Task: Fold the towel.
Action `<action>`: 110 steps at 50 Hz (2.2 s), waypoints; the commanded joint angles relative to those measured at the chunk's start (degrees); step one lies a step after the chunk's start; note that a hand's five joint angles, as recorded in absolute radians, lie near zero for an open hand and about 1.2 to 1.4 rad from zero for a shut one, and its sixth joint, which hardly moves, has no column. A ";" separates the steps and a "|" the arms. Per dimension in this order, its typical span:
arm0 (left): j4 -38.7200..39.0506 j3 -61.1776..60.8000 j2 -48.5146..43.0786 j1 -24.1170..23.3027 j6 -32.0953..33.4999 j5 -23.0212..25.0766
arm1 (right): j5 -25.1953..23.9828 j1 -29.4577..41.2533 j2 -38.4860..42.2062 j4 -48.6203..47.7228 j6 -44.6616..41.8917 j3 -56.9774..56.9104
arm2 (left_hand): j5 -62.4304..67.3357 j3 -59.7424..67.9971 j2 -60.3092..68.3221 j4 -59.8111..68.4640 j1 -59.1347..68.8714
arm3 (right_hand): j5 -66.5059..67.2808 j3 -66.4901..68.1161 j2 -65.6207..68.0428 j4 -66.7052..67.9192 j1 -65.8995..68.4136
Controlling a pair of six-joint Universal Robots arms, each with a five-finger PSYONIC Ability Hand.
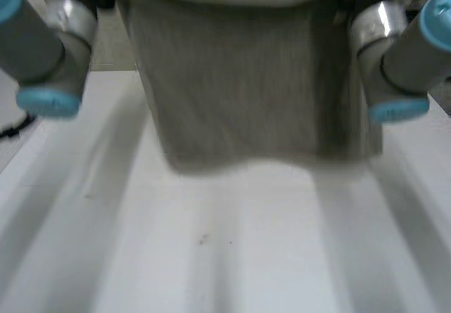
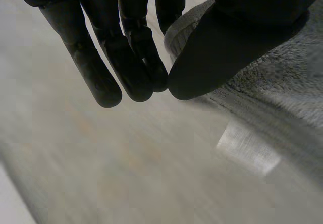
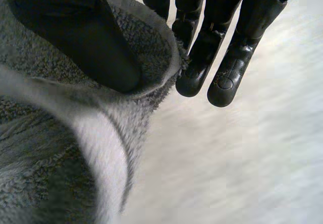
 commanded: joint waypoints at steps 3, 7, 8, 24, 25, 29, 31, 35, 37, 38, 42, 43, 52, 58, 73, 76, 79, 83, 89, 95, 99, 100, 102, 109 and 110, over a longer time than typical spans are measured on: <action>1.12 9.70 -0.40 -0.54 -6.13 -5.37 | -3.40 -0.58 -3.75 -10.77 2.26 1.79 | 10.55 10.27 10.18 10.22 11.73 | 14.44 11.91 12.46 11.52 25.91; 0.85 3.39 0.22 -0.20 -7.81 -5.28 | -8.39 -1.72 -5.51 -7.53 5.33 9.23 | 10.55 10.27 10.18 10.22 11.73 | 14.44 11.91 12.46 11.52 25.91; 0.77 -0.39 0.74 0.07 -7.82 -5.19 | -8.41 -1.72 -5.51 -7.52 5.33 9.26 | 10.55 10.27 10.18 10.22 11.73 | 14.44 11.91 12.46 11.52 25.91; 1.64 -37.49 1.37 1.21 -6.15 -0.89 | -21.68 -4.98 3.36 20.79 2.70 26.31 | 10.55 10.27 10.18 10.22 11.73 | 14.44 11.91 12.46 11.52 25.91; 1.64 -37.51 1.36 1.21 -6.15 -0.89 | -21.42 -5.15 4.32 24.18 1.22 26.83 | 10.55 10.27 10.18 10.22 11.73 | 14.44 11.91 12.46 11.52 25.91; 1.64 -43.21 0.83 1.91 -2.03 -0.80 | -21.42 -7.43 4.25 32.63 -0.82 28.41 | 10.55 10.27 10.18 10.22 11.73 | 14.44 11.91 12.46 11.52 25.91; 1.64 -44.79 0.92 2.09 -0.36 -0.71 | -21.59 -7.79 3.55 34.22 -0.38 29.03 | 10.55 10.27 10.18 10.22 11.73 | 14.44 11.91 12.46 11.52 25.91; 1.73 -48.40 3.11 2.71 3.43 -0.71 | -21.77 -8.32 1.52 34.76 3.66 30.35 | 10.55 10.27 10.18 10.22 11.73 | 14.44 11.91 12.46 11.52 25.91; 1.82 -49.28 4.34 2.97 3.70 -0.71 | -22.03 -9.54 -0.49 33.36 12.84 31.84 | 10.55 10.27 10.18 10.22 11.73 | 14.44 11.91 12.46 11.52 25.91; 1.91 -50.16 5.39 3.15 3.61 -0.62 | -22.03 -9.55 -0.50 33.35 12.89 31.84 | 10.55 10.27 10.18 10.22 11.73 | 14.44 11.91 12.46 11.52 25.91; 2.52 -51.31 6.89 3.24 3.61 -0.62 | -21.77 -11.74 -3.13 28.71 28.58 35.26 | 10.55 10.27 10.18 10.22 11.73 | 0.08 -2.46 -1.90 -2.85 11.55; 2.96 -52.01 7.68 3.32 3.61 -0.62 | -21.77 -11.74 -3.14 28.70 28.62 35.27 | 10.55 10.27 10.18 10.22 11.73 | 0.03 -2.50 -1.95 -2.89 11.51; 6.04 -54.13 10.24 3.32 3.61 -0.80 | -21.51 -14.03 -5.86 24.21 41.01 40.02 | 10.55 10.27 10.18 10.22 11.73 | -20.97 -23.51 -22.95 -23.90 -9.50; 6.39 -54.48 11.91 4.73 3.43 -0.89 | -21.59 -14.20 -5.69 24.04 42.24 41.77 | 10.55 10.27 10.18 10.22 11.73 | -19.98 -22.52 -21.96 -22.91 -8.51; 6.39 -54.74 13.05 9.21 3.43 -0.63 | -21.42 -13.50 -7.18 24.39 45.32 43.62 | 10.55 10.27 10.18 10.22 11.73 | -34.95 -37.49 -36.94 -37.88 -23.48; 6.39 -54.83 13.05 9.30 3.43 -0.62 | -21.42 -13.33 -7.01 23.69 44.45 44.32 | 10.55 10.27 10.18 10.22 11.73 | -33.61 -36.14 -35.59 -36.53 -22.14; 6.39 -55.26 13.05 9.12 3.43 -0.62 | -21.42 -13.24 -6.22 23.60 41.63 44.24 | 10.55 10.27 10.18 10.22 11.73 | -32.60 -35.13 -34.58 -35.52 -21.13; 6.39 -55.53 13.05 8.69 3.43 -0.62 | -20.72 -12.71 -5.25 23.16 35.06 44.32 | 10.55 10.27 10.18 10.22 11.73 | -27.74 -30.28 -29.72 -30.67 -16.27; 6.56 -55.79 13.05 8.77 3.43 -0.62 | -16.68 -12.62 -4.37 20.79 29.25 44.68 | 10.55 10.27 10.18 10.22 11.73 | -25.54 -28.07 -27.52 -28.46 -14.06; 6.74 -55.80 12.87 9.21 3.43 -0.62 | -15.97 -12.45 -3.67 20.52 27.92 44.50 | 10.55 10.27 10.18 10.22 11.73 | -25.54 -28.07 -27.52 -28.46 -14.06; 6.83 -55.80 12.79 9.21 3.43 -0.62 | -15.97 -12.36 -2.79 20.26 27.92 44.15 | 10.55 10.27 10.18 10.22 11.73 | -25.54 -28.07 -27.52 -28.46 -14.06; 6.83 -55.80 12.87 9.21 3.43 -0.62 | -15.88 -12.36 -2.53 20.17 27.84 43.98 | 10.55 10.27 10.18 10.22 11.73 | -24.70 -27.24 -26.68 -27.63 -13.23; 6.83 -55.88 12.79 9.21 3.43 -0.62 | -15.88 -12.36 -2.26 19.82 27.75 43.89 | 10.55 10.27 10.18 10.22 11.73 | -23.69 -26.23 -25.67 -26.62 -12.22; 6.83 -55.80 12.79 9.21 3.43 -0.62 | -15.79 -12.36 -1.47 18.94 27.04 43.53 | 10.55 10.27 10.18 10.22 11.73 | -17.97 -20.50 -19.95 -20.89 -6.49; 6.83 -55.80 12.79 9.21 3.43 -0.62 | -15.71 -12.36 -1.47 18.50 26.87 43.53 | 10.55 10.27 10.18 10.22 11.73 | -15.13 -17.67 -17.11 -18.06 -3.66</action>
